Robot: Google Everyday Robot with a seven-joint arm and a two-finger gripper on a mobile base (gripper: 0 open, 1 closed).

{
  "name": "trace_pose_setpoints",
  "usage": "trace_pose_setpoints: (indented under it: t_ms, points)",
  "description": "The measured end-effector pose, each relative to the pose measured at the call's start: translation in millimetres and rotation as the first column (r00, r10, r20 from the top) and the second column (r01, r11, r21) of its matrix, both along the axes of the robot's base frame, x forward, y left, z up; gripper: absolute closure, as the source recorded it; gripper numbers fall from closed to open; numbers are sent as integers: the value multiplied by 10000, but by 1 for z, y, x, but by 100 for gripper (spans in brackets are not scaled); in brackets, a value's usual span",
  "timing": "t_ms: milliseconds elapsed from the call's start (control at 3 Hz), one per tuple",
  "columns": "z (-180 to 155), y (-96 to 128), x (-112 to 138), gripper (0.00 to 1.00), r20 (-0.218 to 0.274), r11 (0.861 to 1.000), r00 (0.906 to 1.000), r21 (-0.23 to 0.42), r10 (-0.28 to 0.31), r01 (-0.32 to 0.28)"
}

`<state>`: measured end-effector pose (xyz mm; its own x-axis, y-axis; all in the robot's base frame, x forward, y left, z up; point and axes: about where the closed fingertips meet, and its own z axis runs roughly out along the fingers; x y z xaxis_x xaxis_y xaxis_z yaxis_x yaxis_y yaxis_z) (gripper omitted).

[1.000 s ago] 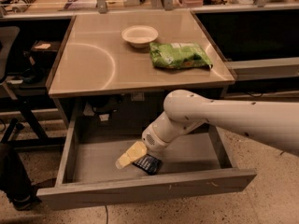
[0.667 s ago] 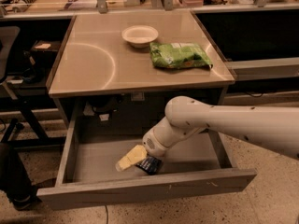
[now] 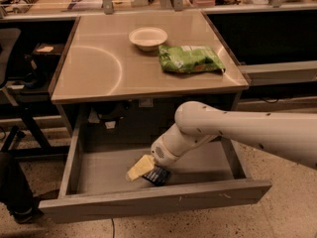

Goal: Pick rxbar blueberry from top drawer and place on counter

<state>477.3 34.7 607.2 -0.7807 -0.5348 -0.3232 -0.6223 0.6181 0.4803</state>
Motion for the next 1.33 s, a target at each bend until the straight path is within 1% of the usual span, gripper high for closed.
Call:
trace_pose_setpoints:
  t_ms: [333,667,1000,1333]
  points:
    - [0,0,0,0,-1,10000,10000,0,2,-2]
    - [0,0,0,0,-2,10000,10000,4,2,-2]
    - [30,-23,8,0,-148,9977,9999,680,-44,54]
    - [26,-19,5,0,-106,9982,9999,603,78,-71]
